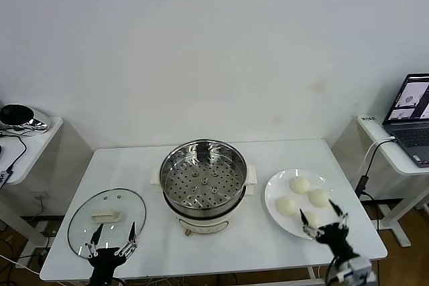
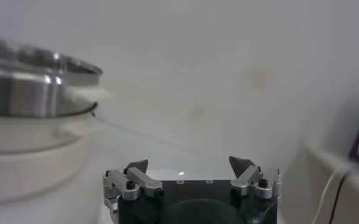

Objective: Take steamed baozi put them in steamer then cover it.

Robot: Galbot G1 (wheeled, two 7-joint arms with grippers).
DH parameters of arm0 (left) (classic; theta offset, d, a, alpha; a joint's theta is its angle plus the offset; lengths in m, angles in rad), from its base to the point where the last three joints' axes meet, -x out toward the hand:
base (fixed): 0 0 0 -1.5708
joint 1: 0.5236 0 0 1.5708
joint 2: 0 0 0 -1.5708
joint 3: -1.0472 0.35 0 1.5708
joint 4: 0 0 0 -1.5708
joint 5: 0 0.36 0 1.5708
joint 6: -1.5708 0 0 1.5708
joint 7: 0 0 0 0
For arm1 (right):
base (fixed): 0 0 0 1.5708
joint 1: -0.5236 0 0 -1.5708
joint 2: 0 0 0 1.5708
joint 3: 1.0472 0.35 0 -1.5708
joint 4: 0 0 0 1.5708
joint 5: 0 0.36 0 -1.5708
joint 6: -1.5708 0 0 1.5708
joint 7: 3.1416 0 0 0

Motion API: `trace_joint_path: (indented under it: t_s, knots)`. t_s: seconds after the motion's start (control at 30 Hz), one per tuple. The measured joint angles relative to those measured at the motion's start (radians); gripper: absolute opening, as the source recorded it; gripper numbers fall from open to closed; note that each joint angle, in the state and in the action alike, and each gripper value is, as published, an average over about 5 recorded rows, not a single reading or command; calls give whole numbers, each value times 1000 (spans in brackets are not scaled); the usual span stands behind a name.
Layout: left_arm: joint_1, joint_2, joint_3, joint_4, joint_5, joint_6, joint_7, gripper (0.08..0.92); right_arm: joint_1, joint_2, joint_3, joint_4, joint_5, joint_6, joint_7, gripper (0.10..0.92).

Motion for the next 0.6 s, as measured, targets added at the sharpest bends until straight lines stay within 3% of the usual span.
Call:
trace_joint_path:
  t_s: [0.27,0.6]
  knots:
    - [-19,1,-2,3,33,-5,5,823,256,-204,-128,-131,-143,-4,-161,823]
    - [-37,1,-18,9,78,-14,-2,823,756,-372,-553,-361,-202,43,-452,823]
